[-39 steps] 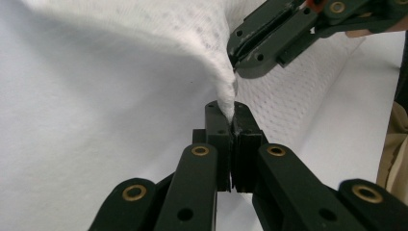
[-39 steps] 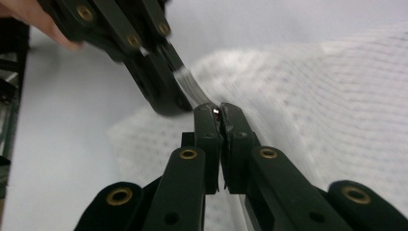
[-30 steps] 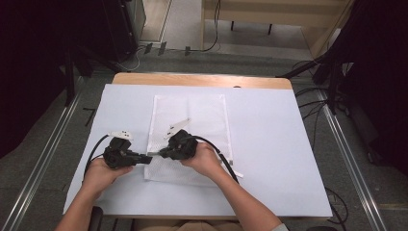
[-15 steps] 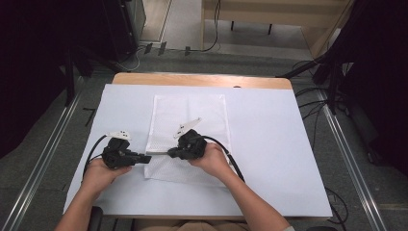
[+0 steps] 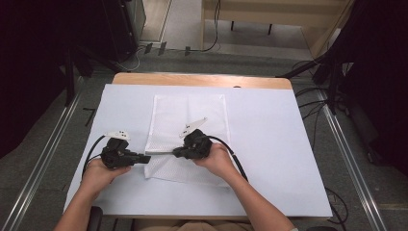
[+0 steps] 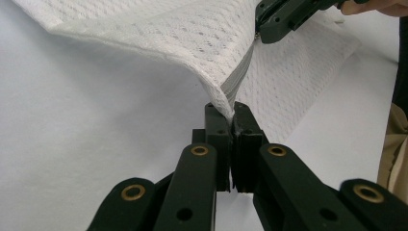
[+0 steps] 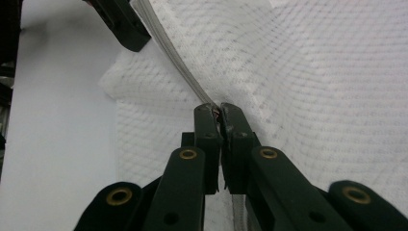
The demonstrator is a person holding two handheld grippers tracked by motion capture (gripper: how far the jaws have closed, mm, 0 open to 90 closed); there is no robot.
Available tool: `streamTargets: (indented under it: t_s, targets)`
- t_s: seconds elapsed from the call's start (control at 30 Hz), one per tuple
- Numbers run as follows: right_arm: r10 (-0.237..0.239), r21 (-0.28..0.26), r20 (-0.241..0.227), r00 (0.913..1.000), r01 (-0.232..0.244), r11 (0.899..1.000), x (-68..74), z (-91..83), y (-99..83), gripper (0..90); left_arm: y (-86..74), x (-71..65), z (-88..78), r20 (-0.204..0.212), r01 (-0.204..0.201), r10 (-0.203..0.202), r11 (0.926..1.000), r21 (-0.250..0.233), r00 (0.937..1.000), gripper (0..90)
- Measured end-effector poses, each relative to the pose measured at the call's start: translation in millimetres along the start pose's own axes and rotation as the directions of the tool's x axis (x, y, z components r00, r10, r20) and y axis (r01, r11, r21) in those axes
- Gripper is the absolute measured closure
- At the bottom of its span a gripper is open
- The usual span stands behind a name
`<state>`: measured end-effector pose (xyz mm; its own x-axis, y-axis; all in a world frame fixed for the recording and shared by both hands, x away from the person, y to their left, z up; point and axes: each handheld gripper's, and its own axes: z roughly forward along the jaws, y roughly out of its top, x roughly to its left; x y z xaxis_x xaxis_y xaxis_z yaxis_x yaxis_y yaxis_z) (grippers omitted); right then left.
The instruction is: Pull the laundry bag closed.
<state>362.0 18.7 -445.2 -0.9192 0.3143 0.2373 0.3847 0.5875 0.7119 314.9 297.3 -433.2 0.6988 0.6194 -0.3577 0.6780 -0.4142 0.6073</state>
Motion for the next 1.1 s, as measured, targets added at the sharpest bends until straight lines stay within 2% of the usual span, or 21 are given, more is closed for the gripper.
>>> streamTargets:
  t_s: [0.13,0.2,0.43,0.5,0.67,1.1]
  targets:
    - [-0.01,0.012,0.006,0.9999,0.01,1.0,0.0,-0.5,-1.8,88.6,-0.6,0.5,-0.3,-0.001,0.006,-0.006,1.0,0.001,1.0,89.0]
    - [0.008,0.017,0.007,0.9999,-0.008,1.0,-2.2,-2.3,-4.1,88.6,-1.0,1.7,-1.0,-0.001,0.006,-0.006,1.0,0.001,1.0,88.9]
    - [0.006,0.009,0.01,0.9999,-0.006,1.0,-5.1,-8.5,-7.7,88.6,-1.6,2.4,-2.9,0.004,0.01,-0.01,0.9999,-0.007,0.9999,88.9]
    - [0.02,0.013,0.008,0.9998,-0.02,1.0,-6.2,-10.2,-9.3,88.5,-1.5,2.5,-2.3,0.001,0.011,-0.011,0.9999,-0.005,0.9999,88.9]
    - [0.005,0.015,0.015,0.9999,-0.006,1.0,-6.0,-11.6,-10.4,88.5,-1.6,2.0,-2.2,0.001,0.009,-0.008,1.0,-0.002,1.0,88.9]
    - [0.02,0.034,0.035,0.9992,-0.021,0.999,-12.1,-20.7,-19.5,88.6,-2.6,3.8,-4.0,0.001,0.016,-0.016,0.9999,-0.003,0.9999,88.9]
